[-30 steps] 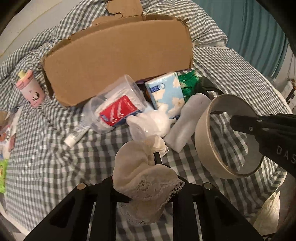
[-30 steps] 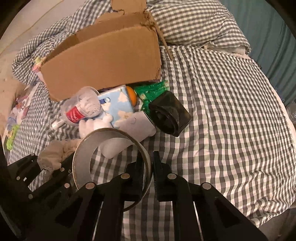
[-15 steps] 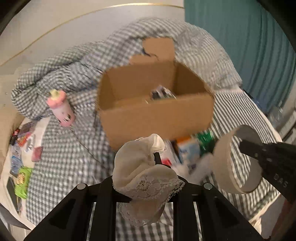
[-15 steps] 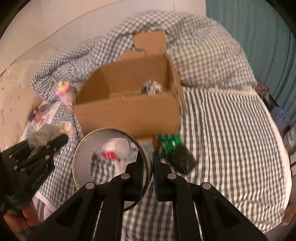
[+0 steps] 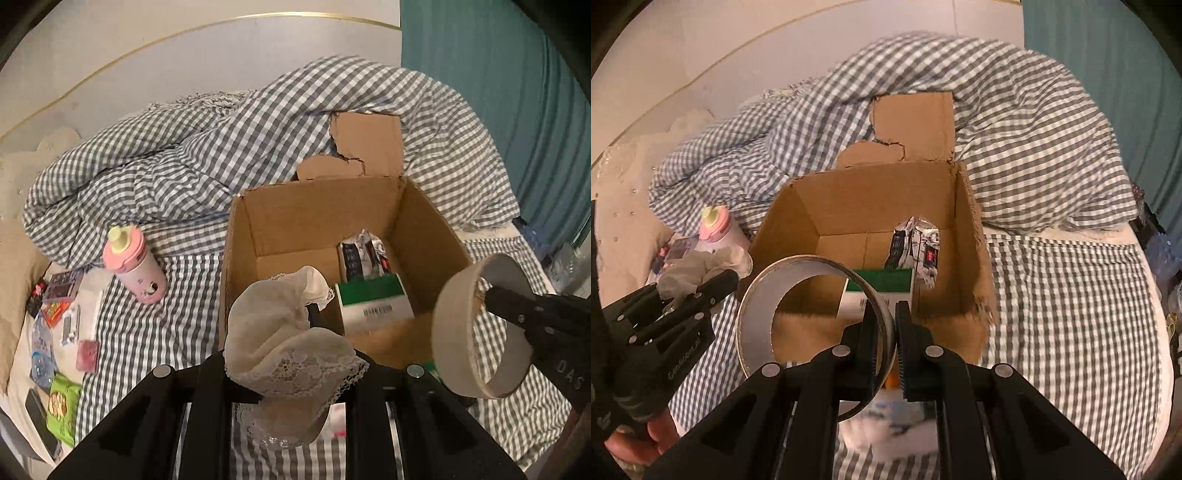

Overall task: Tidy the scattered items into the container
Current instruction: 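Lift cloth and tape roll into the cardboard box and open both tools, then move both tools back to the remaining items beside the box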

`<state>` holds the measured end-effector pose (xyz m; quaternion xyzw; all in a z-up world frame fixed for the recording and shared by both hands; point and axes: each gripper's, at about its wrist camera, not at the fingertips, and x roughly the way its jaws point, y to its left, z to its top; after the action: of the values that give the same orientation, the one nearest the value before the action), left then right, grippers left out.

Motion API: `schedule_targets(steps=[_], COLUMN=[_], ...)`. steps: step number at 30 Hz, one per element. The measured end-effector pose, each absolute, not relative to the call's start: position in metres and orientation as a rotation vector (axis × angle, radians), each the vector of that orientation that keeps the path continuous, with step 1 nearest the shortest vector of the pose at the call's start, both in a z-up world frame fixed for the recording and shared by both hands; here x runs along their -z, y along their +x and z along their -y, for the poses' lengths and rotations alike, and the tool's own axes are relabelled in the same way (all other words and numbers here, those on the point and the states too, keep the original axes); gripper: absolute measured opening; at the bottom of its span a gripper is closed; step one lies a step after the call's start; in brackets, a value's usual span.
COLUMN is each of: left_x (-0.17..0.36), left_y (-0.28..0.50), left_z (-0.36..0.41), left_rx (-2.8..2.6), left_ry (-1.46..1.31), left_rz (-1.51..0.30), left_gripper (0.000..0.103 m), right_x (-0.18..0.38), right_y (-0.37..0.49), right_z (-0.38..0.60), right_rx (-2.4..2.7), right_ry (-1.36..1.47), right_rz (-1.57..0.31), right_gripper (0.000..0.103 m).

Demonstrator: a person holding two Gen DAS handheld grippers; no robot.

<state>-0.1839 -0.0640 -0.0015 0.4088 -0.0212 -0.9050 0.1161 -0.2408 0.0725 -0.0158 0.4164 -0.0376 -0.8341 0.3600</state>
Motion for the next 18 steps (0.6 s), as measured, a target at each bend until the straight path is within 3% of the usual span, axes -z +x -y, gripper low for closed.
schedule_targets(steps=[3, 5, 6, 7, 8, 9, 18], left_x=[0.008, 0.016, 0.018, 0.022, 0.024, 0.025, 0.025], left_y=[-0.203, -0.218, -0.221, -0.225, -0.226, -0.226, -0.219], left_z=[0.068, 0.070, 0.070, 0.069, 0.069, 0.067, 0.043], left_rx=[2.646, 2.633, 2.636, 2.644, 2.639, 2.633, 2.661], left_ry=[1.209, 1.226, 1.225, 1.213, 1.201, 1.178, 1.183], left_rz=[0.057, 0.060, 0.062, 0.076, 0.089, 0.112, 0.189], left_gripper=[0.026, 0.044, 0.066, 0.089, 0.097, 0.102, 0.103], right_x=[0.022, 0.026, 0.029, 0.031, 0.031, 0.030, 0.021], right_y=[-0.263, -0.276, -0.280, -0.283, -0.282, -0.280, -0.264], right_z=[-0.060, -0.055, -0.053, -0.053, -0.055, -0.059, -0.085], right_rx=[2.157, 2.187, 2.204, 2.230, 2.267, 2.315, 2.364], right_ry=[1.094, 1.100, 1.116, 1.126, 1.123, 1.088, 1.056], right_rz=[0.100, 0.101, 0.088, 0.080, 0.075, 0.073, 0.064], right_gripper=[0.009, 0.014, 0.035, 0.070, 0.081, 0.085, 0.085])
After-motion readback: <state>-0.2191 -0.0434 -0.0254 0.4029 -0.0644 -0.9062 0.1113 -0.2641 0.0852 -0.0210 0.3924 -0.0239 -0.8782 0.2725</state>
